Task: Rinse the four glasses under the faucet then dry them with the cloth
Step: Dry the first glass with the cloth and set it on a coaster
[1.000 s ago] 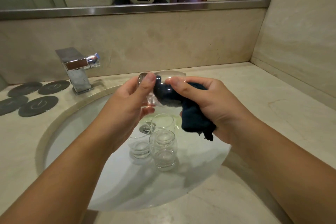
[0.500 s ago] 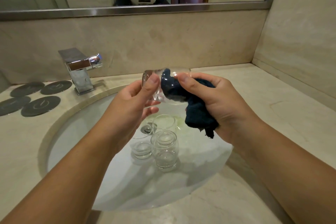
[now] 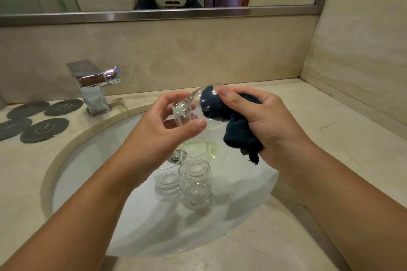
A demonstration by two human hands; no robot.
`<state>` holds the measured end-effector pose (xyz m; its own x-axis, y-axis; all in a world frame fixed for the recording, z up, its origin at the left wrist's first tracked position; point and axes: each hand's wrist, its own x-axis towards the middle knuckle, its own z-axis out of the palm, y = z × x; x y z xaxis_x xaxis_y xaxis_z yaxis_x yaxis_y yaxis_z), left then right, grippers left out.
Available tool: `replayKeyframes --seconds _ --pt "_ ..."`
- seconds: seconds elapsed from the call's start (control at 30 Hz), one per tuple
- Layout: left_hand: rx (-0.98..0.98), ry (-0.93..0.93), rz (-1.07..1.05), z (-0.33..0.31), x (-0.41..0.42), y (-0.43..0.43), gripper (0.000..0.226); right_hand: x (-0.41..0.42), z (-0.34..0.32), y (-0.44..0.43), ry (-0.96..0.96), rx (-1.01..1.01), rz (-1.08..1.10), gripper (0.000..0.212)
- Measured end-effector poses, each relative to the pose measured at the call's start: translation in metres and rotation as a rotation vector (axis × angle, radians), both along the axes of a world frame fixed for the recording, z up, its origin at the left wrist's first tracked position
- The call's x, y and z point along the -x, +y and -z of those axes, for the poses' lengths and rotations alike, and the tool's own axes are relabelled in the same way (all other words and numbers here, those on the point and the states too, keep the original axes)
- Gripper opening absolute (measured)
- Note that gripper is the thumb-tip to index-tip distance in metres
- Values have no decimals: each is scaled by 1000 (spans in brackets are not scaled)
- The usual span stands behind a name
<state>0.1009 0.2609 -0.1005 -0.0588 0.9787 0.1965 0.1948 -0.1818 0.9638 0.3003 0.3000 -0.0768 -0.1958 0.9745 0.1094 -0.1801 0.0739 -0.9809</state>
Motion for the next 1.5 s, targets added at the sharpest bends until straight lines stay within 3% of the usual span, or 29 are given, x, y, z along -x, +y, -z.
replayKeyframes --seconds 0.2,0.3,0.37,0.5,0.73,0.8,0.93,1.03,1.17,1.37,1.5 --pt "-14 -46 23 -1 -4 -2 71 1 0 -2 -28 -133 -57 22" --pt "-40 -19 31 -1 -4 -1 59 -1 0 0 -18 -117 -81 9" --pt "-70 30 0 -3 -4 -2 56 -1 -1 -3 6 -86 -88 13" --pt "-144 221 -67 -6 -9 -6 71 0 -2 -8 42 50 -94 27" --pt "-31 319 -45 -1 -6 -5 90 1 1 -2 127 42 -75 34" --pt "38 259 -71 2 -9 -4 86 1 1 -2 160 15 -54 31" --pt "167 -72 -77 6 -12 1 69 7 7 -5 99 -178 49 14" --pt "215 -295 -63 3 -13 2 66 13 11 -13 31 -292 82 15" --pt "228 -438 -57 -2 -12 0 65 18 15 -15 -37 -340 57 16" --pt "181 -568 -271 -20 -10 0 81 16 24 -6 -148 -248 212 14" --pt "290 -578 -303 -29 7 -8 67 22 21 -11 -157 -252 216 15"
